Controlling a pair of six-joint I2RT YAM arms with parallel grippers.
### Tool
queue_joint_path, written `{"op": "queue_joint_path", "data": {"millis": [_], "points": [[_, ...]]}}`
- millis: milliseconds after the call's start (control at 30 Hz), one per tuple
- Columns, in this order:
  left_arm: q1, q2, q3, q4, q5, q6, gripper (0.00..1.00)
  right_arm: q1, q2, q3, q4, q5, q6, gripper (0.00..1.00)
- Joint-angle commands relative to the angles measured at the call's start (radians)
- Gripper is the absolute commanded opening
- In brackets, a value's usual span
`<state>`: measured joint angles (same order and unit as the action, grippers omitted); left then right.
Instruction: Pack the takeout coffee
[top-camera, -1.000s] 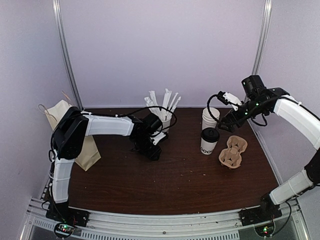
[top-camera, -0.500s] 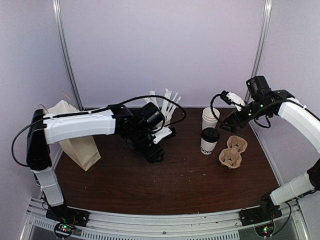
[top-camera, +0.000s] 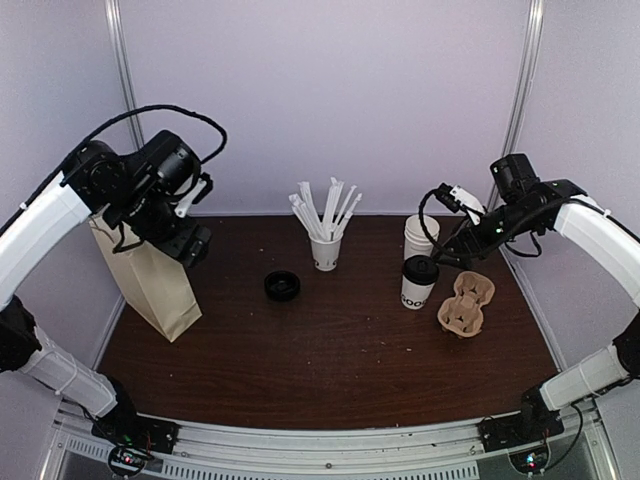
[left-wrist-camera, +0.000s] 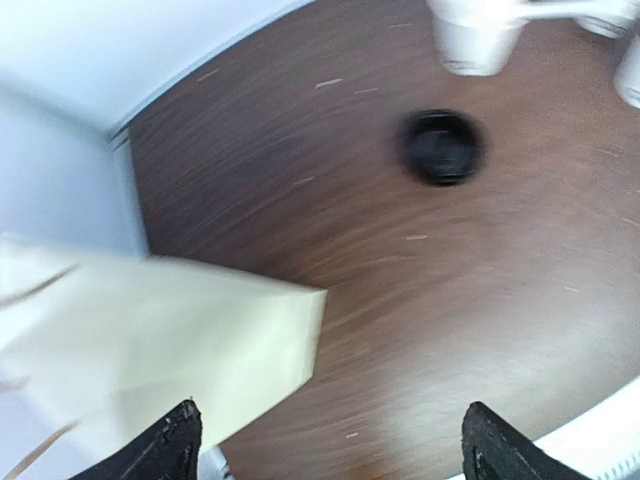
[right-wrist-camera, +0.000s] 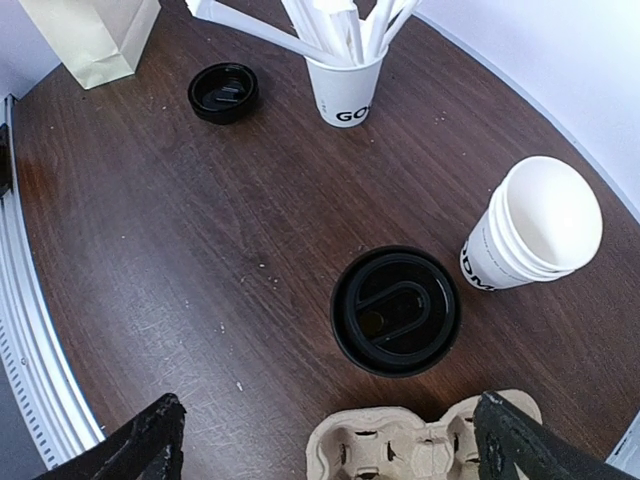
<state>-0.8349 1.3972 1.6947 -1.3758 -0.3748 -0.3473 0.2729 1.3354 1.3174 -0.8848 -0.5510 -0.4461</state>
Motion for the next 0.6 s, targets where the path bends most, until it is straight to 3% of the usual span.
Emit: {"op": "queue_joint_path", "data": {"millis": [0, 200, 400, 467, 567], "points": [[0.131, -0.061, 0.026, -0.173, -0.144, -0.047, 0.92, -0.006, 0.008, 0.003, -0.024, -0.074, -0.020, 1.00], [0.216, -0.060, 0.014, -0.141, -0.138, -0.002, 0.93, -0.007, -0.006, -0.024, -0.028, -0.082, -0.026, 1.00], [0.379, -0.007, -0.019, -0.115, -0.033, 0.034, 0.92, -0.006, -0.021, -0.012, -0.082, -0.117, -0.071, 1.00], [0.426, 0.033, 0.007, -0.131, 0.049, 0.054, 0.86, -0.008, -0.016, -0.012, -0.119, -0.115, -0.101, 1.00], [0.438, 0.063, 0.002, -0.124, 0.136, 0.060, 0.68, -0.013, -0.009, -0.044, -0.136, -0.114, -0.116, 1.00]]}}
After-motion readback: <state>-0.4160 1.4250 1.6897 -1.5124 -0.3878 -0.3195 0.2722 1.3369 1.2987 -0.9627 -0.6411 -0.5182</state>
